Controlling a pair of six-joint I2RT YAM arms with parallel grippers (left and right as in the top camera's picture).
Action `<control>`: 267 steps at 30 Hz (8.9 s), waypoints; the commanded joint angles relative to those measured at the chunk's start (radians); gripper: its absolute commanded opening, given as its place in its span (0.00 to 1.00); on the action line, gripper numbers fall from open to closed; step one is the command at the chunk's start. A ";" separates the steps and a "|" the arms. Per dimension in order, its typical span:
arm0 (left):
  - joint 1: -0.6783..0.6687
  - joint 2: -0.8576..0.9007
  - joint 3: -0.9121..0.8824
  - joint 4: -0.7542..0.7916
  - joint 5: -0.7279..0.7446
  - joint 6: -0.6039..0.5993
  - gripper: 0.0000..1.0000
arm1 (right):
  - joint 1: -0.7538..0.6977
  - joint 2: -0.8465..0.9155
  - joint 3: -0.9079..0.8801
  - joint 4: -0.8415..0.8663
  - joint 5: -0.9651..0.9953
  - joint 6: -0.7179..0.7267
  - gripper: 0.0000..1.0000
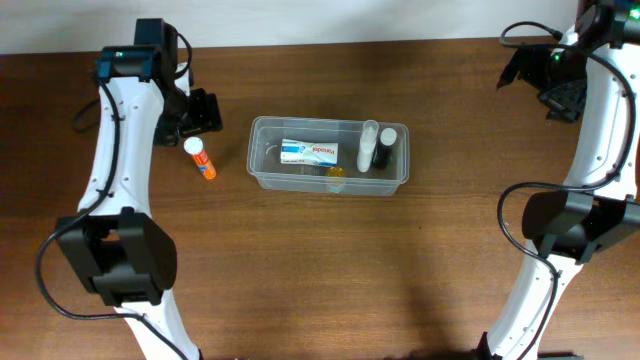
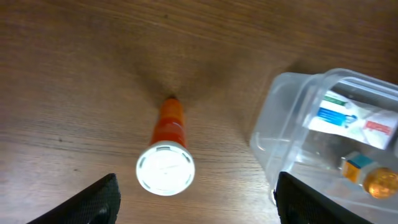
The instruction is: Pack container
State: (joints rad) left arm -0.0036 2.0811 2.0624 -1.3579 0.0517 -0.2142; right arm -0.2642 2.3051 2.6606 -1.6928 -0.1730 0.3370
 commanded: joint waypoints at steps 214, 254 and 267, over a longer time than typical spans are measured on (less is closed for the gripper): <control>-0.524 0.422 0.731 -0.110 0.064 -0.267 0.99 | -0.001 -0.010 -0.006 -0.005 0.013 0.001 0.98; -0.419 -0.692 0.164 -0.330 -0.100 -0.164 0.99 | -0.001 -0.010 -0.006 -0.005 0.013 0.001 0.98; -0.419 -1.113 -0.174 -0.330 -0.101 -0.212 0.99 | -0.001 -0.010 -0.006 -0.006 0.013 0.001 0.99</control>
State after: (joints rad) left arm -0.4240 1.0027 1.9053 -1.6882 -0.0345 -0.4099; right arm -0.2642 2.3051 2.6606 -1.6928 -0.1730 0.3367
